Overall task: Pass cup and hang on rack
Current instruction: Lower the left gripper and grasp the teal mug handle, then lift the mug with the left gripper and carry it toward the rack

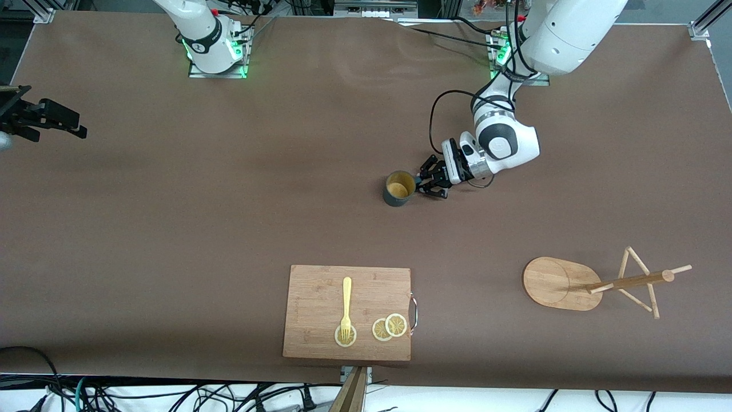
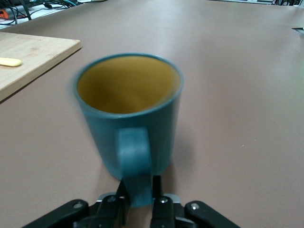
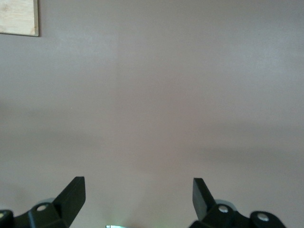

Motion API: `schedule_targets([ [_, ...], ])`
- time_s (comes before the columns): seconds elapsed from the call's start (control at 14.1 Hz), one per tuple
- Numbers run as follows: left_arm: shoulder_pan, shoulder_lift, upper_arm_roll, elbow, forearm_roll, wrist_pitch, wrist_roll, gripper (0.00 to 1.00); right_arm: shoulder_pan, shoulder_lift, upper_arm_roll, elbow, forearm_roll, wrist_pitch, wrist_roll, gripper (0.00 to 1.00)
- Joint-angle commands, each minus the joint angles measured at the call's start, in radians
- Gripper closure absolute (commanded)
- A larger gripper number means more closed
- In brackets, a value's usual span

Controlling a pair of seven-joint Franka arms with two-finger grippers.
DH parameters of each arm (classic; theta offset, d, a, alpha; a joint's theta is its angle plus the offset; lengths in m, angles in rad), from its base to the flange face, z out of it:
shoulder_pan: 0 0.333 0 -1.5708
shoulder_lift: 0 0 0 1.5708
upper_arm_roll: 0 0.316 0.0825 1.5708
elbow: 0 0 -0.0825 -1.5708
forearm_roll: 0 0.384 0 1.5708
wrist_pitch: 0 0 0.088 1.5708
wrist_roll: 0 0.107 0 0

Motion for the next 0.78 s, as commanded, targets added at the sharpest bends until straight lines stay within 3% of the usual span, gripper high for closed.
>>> schedule_targets([
  [0.0, 0.013, 0.003, 0.006, 0.013, -0.041, 0.006, 0.041, 1.0, 0.001, 0.004, 0.01, 0.024, 0.017, -0.034, 0.016, 0.0],
  [0.28, 0.062, -0.106, 0.006, -0.001, -0.026, -0.011, -0.352, 1.0, 0.001, 0.004, 0.01, 0.024, 0.02, -0.034, 0.015, 0.0],
  [0.71, 0.243, -0.292, 0.01, 0.002, 0.374, -0.221, -1.186, 1.0, 0.001, 0.004, 0.016, 0.024, 0.02, -0.034, 0.019, 0.0],
])
